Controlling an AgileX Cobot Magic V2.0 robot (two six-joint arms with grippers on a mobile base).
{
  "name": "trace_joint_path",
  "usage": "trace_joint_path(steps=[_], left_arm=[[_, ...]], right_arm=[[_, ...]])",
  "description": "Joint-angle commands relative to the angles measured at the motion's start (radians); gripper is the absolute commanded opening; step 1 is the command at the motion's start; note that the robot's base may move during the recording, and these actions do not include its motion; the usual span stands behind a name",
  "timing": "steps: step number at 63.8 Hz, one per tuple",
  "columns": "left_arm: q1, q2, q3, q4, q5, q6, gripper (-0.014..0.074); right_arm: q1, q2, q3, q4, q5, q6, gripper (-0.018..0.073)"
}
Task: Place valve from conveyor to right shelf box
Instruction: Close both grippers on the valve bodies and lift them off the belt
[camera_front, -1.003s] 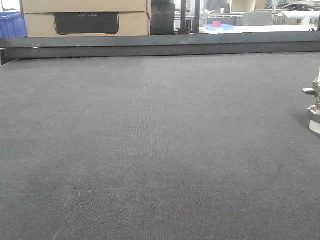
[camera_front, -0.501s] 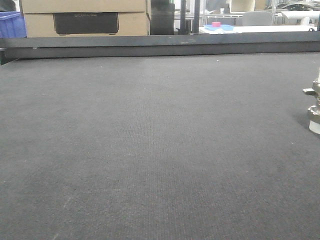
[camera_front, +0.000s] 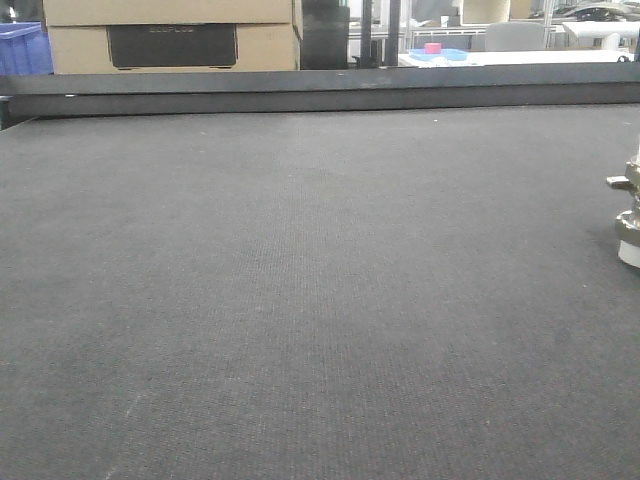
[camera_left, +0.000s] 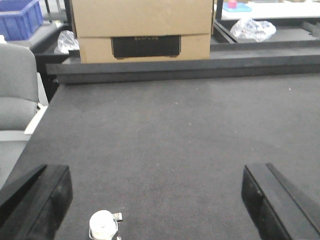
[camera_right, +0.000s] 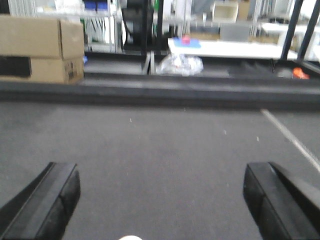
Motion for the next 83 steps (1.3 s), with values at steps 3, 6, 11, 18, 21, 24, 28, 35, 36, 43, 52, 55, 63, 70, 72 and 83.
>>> trace_joint_path(steps=[3, 6, 11, 18, 21, 24, 28, 35, 36, 43, 52, 55, 63, 70, 72, 83], left_arm=[[-0.008, 0.012, -0.016, -0.012, 0.006, -0.009, 0.0598], [-0.008, 0.012, -0.016, -0.012, 0.006, -0.009, 0.0598], [-0.008, 0.012, -0.016, -0.012, 0.006, -0.009, 0.0598], [-0.008, 0.012, -0.016, -0.012, 0.006, -0.009, 0.0598], [-0.008, 0.014, -0.016, -0.012, 0.006, -0.009, 0.0598], [-0.008, 0.014, -0.016, -0.012, 0.006, -0.009, 0.0598], [-0.008, 0.014, -0.016, -0.012, 0.006, -0.009, 0.0598], [-0.008, 0.014, -0.016, -0.012, 0.006, -0.009, 0.0598], [-0.008, 0.014, -0.016, -0.012, 0.006, -0.009, 0.0598], [-0.008, 0.013, -0.016, -0.014, 0.006, -0.009, 0.0598], [-0.008, 0.013, -0.016, -0.014, 0.008, -0.009, 0.0598], [-0.008, 0.013, -0.016, -0.014, 0.008, -0.009, 0.0598], [-0.008, 0.013, -0.016, -0.014, 0.008, -0.009, 0.0598], [-0.008, 0.013, -0.016, -0.014, 0.008, -0.009, 0.0598], [-0.008, 0.013, -0.016, -0.014, 0.008, -0.009, 0.0598], [-0.008, 0.013, -0.016, -0.014, 0.008, -0.009, 0.0598]], right_arm=[[0.008, 0.136, -0.152, -0.012, 0.196, -0.013, 0.0570], [0.020, 0.182, -0.216, -0.012, 0.261, -0.040, 0.0570], [0.046, 0.276, -0.307, -0.012, 0.379, -0.060, 0.0570], [0.098, 0.406, -0.414, -0.012, 0.526, -0.082, 0.0570], [0.116, 0.449, -0.448, -0.012, 0.581, -0.094, 0.0570], [0.128, 0.498, -0.478, -0.012, 0.640, -0.100, 0.0570], [0.131, 0.569, -0.512, -0.012, 0.711, -0.100, 0.0570], [0.117, 0.676, -0.551, -0.012, 0.772, -0.100, 0.0570], [0.113, 0.690, -0.555, -0.012, 0.779, -0.100, 0.0570], [0.081, 0.788, -0.578, -0.010, 0.815, -0.100, 0.0570], [0.055, 0.894, -0.590, -0.010, 0.798, -0.100, 0.0570], [0.055, 0.918, -0.590, -0.001, 0.795, -0.100, 0.0570], [0.062, 0.981, -0.590, 0.022, 0.764, -0.100, 0.0570], [0.062, 1.022, -0.590, 0.030, 0.707, -0.100, 0.0570], [0.062, 1.033, -0.590, 0.030, 0.693, -0.100, 0.0570], [0.062, 1.095, -0.590, 0.038, 0.665, -0.100, 0.0570]])
